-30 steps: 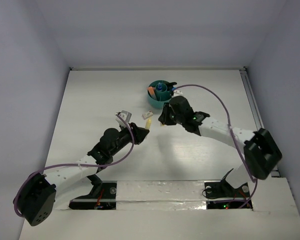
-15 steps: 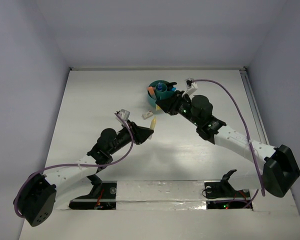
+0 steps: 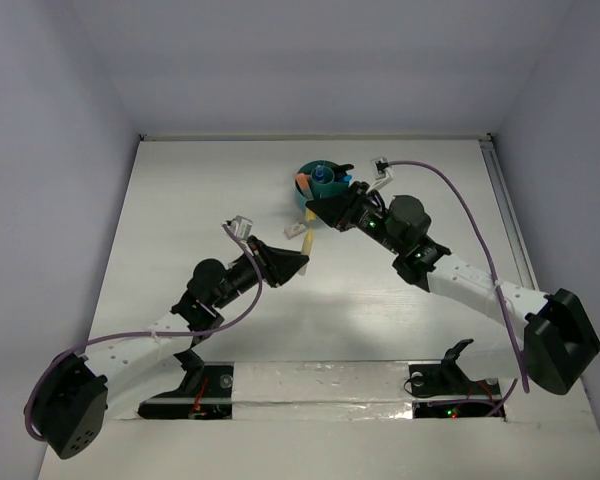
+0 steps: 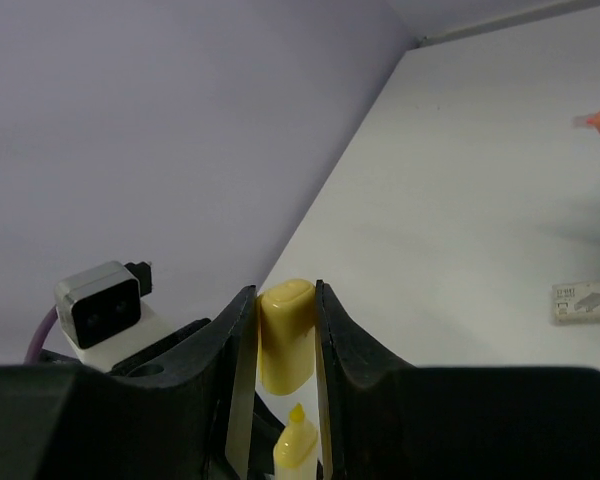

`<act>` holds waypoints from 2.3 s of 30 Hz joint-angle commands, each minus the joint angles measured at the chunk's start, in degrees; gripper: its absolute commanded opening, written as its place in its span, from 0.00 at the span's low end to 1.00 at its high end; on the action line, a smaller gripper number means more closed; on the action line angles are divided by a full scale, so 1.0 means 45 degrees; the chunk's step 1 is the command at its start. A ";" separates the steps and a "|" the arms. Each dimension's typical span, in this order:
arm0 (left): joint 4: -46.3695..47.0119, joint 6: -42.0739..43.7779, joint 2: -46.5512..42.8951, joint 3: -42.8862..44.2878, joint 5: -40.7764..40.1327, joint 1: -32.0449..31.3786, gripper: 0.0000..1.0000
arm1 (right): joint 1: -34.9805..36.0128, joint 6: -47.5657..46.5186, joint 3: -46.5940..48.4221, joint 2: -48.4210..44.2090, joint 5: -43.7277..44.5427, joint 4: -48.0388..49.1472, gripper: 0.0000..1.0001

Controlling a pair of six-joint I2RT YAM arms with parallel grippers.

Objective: Sort the stationery into containers
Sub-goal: Close the pen cap on the pen.

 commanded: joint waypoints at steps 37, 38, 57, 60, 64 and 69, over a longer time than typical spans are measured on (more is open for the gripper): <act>0.0596 0.0332 -0.0421 0.0402 -0.0496 0.0097 0.00 | -0.0044 0.0339 -0.0917 0.0172 -0.0613 0.1782 0.00; 0.0596 0.0332 -0.0421 0.0402 -0.0496 0.0097 0.00 | -0.0044 0.0339 -0.0937 0.0172 -0.0612 0.1763 0.00; 0.0869 0.0411 0.0009 0.0480 -0.0808 0.0097 0.00 | 0.0308 0.0613 -0.1425 0.0251 -0.0652 0.2603 0.00; 0.0850 0.0508 -0.0069 0.0500 -0.1022 0.0097 0.00 | 0.0424 0.0515 -0.1504 0.0075 -0.0515 0.2486 0.00; 0.0869 0.0547 -0.0011 0.0578 -0.1219 0.0097 0.00 | 0.0425 0.0437 -0.1621 -0.0043 -0.0359 0.2408 0.00; 0.1045 0.0606 0.0146 0.0714 -0.1277 0.0097 0.00 | 0.0542 0.0378 -0.1641 0.0016 -0.0378 0.2329 0.00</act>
